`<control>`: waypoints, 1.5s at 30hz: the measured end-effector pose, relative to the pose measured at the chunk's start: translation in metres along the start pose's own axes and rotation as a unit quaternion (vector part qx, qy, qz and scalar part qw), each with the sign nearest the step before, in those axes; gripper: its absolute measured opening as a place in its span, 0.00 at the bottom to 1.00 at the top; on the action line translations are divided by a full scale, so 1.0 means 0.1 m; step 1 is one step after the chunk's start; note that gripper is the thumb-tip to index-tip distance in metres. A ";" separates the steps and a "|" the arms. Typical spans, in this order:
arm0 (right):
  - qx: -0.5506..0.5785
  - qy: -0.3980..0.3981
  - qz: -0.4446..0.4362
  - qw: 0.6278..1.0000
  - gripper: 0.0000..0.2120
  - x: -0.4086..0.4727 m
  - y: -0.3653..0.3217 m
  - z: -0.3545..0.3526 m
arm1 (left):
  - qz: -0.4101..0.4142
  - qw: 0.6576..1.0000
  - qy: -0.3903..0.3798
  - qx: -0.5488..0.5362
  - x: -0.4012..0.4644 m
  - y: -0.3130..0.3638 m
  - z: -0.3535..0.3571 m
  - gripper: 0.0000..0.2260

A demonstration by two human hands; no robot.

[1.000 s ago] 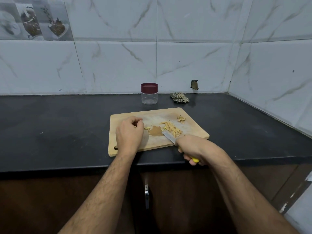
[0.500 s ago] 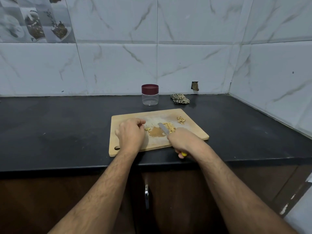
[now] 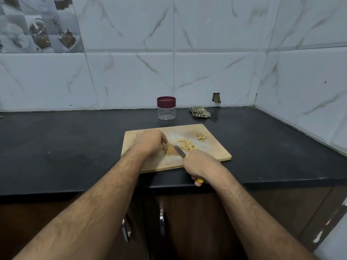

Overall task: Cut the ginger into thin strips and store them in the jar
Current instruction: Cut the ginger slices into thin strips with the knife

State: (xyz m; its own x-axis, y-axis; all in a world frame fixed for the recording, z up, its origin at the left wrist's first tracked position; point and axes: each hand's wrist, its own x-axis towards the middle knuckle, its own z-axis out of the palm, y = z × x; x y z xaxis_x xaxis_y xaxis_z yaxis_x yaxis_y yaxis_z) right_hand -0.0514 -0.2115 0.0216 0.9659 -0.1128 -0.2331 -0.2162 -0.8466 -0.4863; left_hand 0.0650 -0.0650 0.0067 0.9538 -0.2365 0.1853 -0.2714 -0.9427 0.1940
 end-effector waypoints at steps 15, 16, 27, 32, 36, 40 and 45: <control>-0.018 0.005 0.006 1.000 0.08 -0.06 -0.03 -0.01 | -0.016 0.999 -0.022 -0.038 -0.05 0.00 0.00 0.05; -0.025 0.008 0.002 1.000 0.07 -0.06 -0.04 -0.01 | -0.016 0.999 -0.021 -0.040 -0.05 0.01 0.00 0.05; -0.079 0.022 0.004 0.997 0.08 -0.08 -0.08 0.03 | -0.018 0.997 -0.005 -0.069 -0.05 0.06 0.10 0.03; -0.101 0.056 -0.008 0.993 0.12 -0.11 -0.12 0.06 | -0.014 0.999 0.043 -0.030 -0.08 0.07 0.18 0.05; -0.121 0.069 -0.007 0.990 0.14 -0.13 -0.14 0.08 | -0.003 0.996 0.083 -0.011 -0.13 0.08 0.26 0.07; -0.136 0.075 -0.006 0.988 0.15 -0.12 -0.16 0.10 | 0.002 0.995 0.104 0.003 -0.17 0.07 0.29 0.09; -0.145 0.077 -0.008 0.986 0.15 -0.13 -0.19 0.11 | 0.005 0.993 0.115 0.006 -0.20 0.07 0.32 0.09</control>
State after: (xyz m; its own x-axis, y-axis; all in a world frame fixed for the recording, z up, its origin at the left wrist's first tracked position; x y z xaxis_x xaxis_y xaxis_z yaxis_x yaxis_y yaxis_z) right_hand -0.0612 -0.1884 0.0239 0.9840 -0.1569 -0.0850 -0.1722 -0.9597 -0.2221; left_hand 0.0484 -0.0741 -0.0268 0.8960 -0.1861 0.4031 -0.2770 -0.9438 0.1802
